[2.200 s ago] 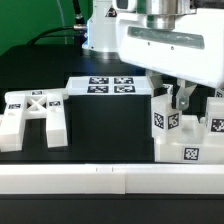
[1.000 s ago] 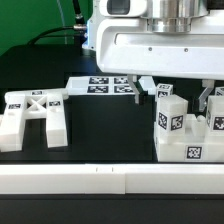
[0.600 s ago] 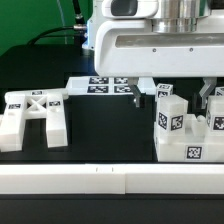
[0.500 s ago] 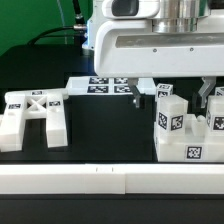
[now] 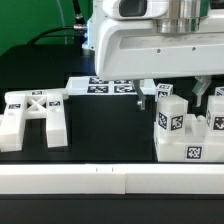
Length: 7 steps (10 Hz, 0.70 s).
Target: Assemble chair
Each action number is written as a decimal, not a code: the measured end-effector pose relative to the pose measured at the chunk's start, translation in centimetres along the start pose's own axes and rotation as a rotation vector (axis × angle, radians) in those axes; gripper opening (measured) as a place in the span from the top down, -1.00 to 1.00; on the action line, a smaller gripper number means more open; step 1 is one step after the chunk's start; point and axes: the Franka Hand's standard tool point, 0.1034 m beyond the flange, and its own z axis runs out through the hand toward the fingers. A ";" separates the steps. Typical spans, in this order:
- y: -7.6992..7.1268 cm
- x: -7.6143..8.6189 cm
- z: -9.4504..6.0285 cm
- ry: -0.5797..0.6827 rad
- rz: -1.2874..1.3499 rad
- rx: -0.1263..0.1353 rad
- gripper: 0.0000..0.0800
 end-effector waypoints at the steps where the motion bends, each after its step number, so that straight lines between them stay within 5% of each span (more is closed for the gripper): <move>1: 0.0 0.0 0.0 0.000 0.018 0.000 0.05; 2: 0.0 0.0 0.0 0.000 0.021 0.000 0.28; 7: -0.1 0.1 0.0 -0.002 0.361 0.003 0.28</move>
Offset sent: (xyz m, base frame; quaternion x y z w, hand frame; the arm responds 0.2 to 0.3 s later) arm 0.0000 0.0000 0.0000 0.0000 0.0000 0.1938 0.9810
